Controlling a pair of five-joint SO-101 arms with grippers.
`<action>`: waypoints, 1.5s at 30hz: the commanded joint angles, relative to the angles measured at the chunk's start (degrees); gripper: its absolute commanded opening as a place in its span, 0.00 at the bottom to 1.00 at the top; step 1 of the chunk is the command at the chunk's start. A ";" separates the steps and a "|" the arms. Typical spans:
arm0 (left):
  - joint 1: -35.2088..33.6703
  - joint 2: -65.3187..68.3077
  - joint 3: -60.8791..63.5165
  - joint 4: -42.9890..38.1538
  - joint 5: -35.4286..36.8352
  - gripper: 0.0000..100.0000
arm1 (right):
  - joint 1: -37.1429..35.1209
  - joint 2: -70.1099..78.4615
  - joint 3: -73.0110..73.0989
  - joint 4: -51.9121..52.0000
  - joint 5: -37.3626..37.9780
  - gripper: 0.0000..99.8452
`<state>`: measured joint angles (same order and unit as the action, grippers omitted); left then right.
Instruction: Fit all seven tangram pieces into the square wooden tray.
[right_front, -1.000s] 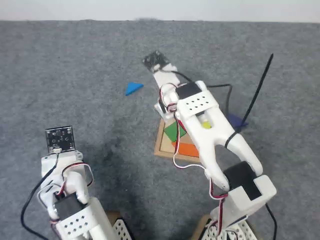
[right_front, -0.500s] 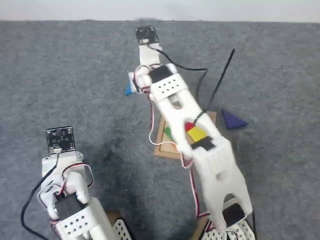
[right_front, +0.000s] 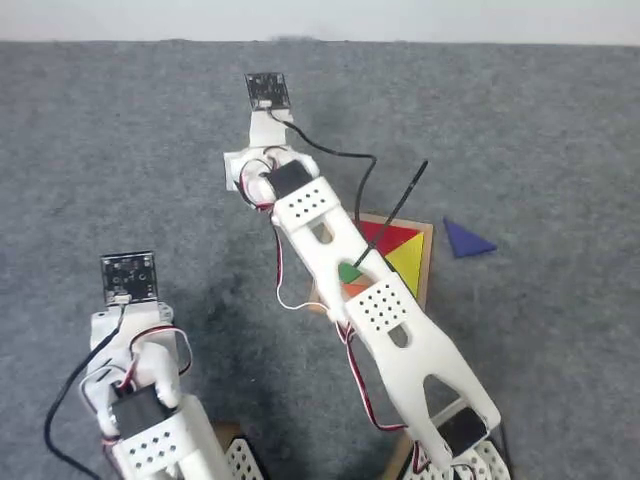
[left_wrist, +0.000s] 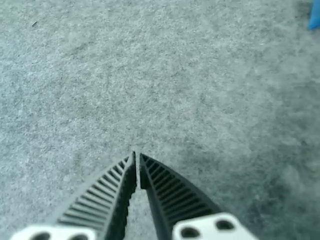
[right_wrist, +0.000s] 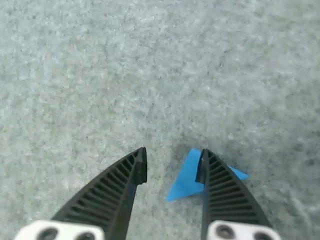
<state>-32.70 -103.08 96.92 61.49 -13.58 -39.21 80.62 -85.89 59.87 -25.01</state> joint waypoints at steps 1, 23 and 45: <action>0.44 -0.97 -0.48 0.35 -0.79 0.02 | -0.48 -0.75 -3.87 0.13 -0.70 0.17; 0.44 -0.97 -0.48 0.35 -0.79 0.02 | 1.45 -2.15 -10.99 30.20 -0.79 0.17; 0.44 -0.88 -0.48 0.44 -0.79 0.02 | 1.45 7.87 -9.32 -2.77 -0.35 0.17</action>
<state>-32.70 -103.08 96.92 61.49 -13.58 -38.51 89.76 -93.45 53.71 -25.01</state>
